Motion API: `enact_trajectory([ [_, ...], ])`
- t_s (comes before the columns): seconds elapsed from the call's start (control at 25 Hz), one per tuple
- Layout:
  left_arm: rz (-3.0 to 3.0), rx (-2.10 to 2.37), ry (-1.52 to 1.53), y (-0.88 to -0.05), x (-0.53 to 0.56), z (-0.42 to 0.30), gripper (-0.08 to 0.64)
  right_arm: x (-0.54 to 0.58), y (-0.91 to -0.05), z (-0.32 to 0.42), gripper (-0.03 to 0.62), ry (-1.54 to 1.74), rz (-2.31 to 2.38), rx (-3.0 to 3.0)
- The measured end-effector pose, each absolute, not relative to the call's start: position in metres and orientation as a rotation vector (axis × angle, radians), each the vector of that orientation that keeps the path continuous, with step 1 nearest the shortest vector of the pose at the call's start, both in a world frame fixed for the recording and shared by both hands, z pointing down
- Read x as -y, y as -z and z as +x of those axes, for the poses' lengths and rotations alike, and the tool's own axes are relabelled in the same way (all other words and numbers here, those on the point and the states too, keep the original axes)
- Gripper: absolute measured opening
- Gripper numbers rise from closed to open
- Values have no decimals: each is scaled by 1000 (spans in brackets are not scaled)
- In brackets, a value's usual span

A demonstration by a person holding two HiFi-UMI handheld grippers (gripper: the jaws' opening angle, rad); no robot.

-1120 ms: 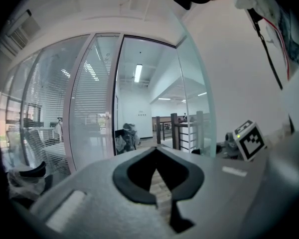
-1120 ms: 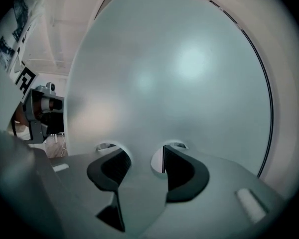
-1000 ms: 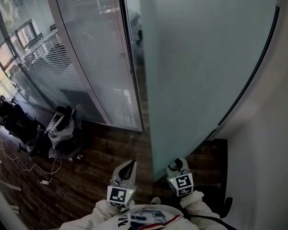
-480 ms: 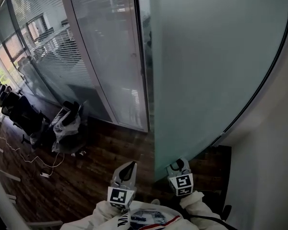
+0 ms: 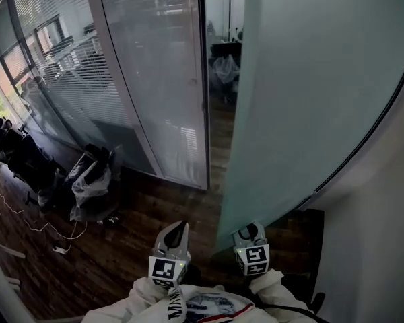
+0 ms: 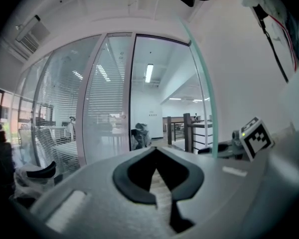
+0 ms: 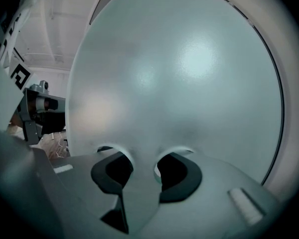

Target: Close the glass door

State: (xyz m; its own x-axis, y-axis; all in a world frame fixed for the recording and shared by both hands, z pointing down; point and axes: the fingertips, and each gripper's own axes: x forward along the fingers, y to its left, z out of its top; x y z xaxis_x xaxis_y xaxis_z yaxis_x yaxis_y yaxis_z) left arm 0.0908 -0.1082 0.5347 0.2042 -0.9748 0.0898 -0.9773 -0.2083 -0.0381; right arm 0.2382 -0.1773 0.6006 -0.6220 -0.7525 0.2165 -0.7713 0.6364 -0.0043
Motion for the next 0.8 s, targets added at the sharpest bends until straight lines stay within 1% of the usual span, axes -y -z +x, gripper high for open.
enact_trajectory([
  [0.24,2460,1897,-135,-532,155,73,2,209,-601,220,135,-163,1324,2626],
  [0.56,2471,1869,-142,-531,215,14,2,259,-597,188,131,-172,1409,2577],
  [0.8,2513,1810,-139,-523,258,-12,2,300,-594,172,130,-155,1500,2549],
])
